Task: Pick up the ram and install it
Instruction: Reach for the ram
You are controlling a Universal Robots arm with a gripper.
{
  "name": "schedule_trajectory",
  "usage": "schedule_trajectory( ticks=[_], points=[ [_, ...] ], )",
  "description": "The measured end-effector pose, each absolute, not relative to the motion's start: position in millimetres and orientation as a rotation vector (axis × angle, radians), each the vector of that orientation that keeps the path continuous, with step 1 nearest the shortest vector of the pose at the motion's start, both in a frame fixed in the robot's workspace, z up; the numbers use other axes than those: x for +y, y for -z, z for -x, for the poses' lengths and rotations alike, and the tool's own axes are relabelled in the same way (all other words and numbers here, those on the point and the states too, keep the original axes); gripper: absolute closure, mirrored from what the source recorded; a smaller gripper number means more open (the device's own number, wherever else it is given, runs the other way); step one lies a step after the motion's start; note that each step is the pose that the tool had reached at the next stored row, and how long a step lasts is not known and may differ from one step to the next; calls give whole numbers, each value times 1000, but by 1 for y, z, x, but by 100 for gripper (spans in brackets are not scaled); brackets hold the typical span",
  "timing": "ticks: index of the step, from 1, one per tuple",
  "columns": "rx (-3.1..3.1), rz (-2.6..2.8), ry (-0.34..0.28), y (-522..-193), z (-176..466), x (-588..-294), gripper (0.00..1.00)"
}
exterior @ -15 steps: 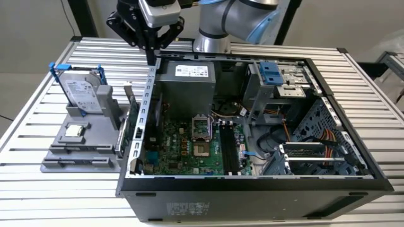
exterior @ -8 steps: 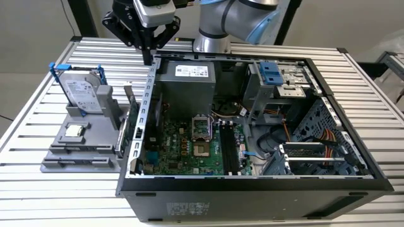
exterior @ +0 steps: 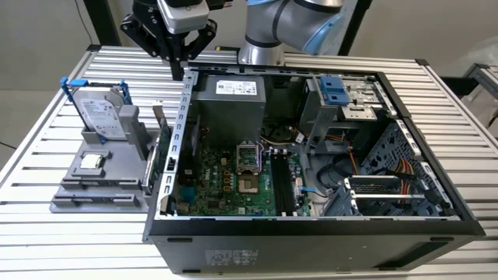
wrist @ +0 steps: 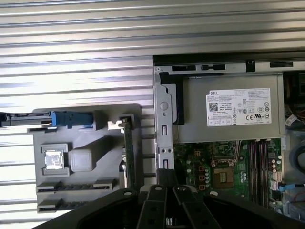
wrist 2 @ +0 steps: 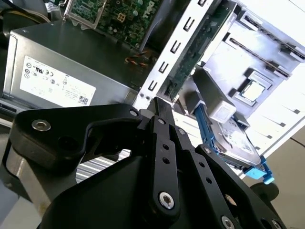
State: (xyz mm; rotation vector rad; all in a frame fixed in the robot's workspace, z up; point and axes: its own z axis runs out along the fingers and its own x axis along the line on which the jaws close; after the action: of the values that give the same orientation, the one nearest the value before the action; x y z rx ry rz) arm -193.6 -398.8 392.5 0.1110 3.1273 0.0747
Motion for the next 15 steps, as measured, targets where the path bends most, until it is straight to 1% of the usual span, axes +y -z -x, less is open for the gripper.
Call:
schedule_trajectory(
  ticks=[15],
  points=[
    [3131, -111, -75, -393, 204, -399, 100]
  ],
)
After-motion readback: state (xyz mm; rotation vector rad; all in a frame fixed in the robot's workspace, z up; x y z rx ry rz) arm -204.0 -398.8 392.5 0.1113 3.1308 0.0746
